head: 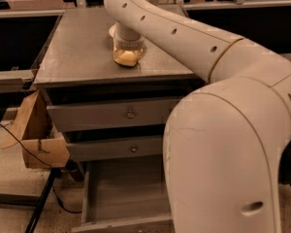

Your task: Place sponge into bottom drawer

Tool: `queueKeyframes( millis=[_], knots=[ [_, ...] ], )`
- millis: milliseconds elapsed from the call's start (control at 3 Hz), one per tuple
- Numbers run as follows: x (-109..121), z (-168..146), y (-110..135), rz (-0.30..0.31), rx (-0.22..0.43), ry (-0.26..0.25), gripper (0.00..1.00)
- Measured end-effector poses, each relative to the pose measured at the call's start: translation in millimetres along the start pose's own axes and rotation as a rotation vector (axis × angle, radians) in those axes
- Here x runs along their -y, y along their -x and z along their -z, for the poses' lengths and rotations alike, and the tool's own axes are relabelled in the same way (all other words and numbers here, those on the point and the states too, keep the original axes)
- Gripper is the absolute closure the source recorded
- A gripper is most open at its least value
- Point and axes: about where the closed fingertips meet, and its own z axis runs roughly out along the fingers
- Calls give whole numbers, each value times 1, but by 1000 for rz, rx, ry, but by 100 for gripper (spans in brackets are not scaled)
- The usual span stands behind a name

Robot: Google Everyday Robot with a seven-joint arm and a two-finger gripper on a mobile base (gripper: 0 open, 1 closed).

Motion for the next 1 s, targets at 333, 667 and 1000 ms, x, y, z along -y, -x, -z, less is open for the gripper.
queueKeyframes(
  millis=[333,667,1000],
  knots=[
    [12,30,0,-1,59,-46,100],
    [31,69,-12,38,81,-83,100],
    [46,107,-29,109,85,-66,100]
  ],
)
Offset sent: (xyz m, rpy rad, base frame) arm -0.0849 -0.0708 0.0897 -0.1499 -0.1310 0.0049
